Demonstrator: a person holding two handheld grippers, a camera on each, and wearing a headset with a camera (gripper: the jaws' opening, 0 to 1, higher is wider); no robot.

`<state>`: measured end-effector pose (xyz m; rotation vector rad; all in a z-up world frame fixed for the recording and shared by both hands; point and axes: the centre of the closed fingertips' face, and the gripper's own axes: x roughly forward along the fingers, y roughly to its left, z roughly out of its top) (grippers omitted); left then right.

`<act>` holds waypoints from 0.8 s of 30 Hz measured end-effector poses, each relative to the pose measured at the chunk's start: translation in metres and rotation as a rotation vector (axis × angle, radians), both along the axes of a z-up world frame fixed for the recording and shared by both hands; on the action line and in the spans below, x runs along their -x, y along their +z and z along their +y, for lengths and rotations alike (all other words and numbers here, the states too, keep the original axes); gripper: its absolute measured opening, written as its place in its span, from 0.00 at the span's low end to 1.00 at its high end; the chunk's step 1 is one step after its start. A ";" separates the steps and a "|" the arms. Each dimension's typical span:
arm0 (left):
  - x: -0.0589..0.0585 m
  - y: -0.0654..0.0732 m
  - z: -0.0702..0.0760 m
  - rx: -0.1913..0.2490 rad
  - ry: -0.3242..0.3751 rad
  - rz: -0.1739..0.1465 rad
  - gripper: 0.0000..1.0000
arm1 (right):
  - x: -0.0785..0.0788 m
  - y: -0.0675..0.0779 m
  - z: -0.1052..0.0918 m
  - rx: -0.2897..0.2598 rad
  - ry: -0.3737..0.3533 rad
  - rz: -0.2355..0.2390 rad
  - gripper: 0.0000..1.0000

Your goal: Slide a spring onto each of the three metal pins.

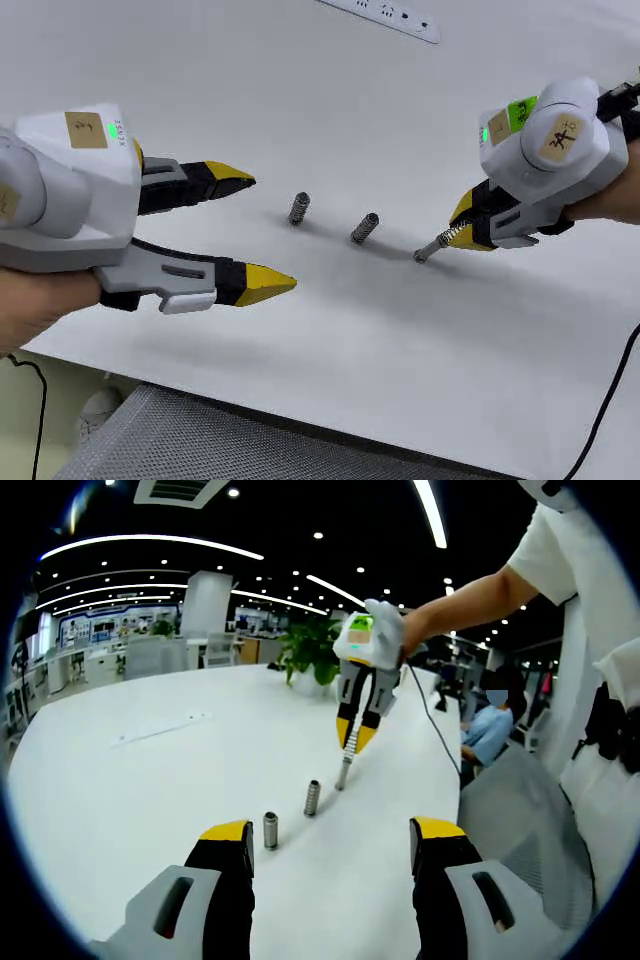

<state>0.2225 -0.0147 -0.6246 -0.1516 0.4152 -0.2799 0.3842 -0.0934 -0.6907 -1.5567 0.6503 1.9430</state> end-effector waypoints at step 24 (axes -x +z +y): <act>0.001 -0.005 0.001 0.003 -0.002 0.010 0.65 | 0.005 -0.026 0.002 -0.014 0.030 -0.033 0.12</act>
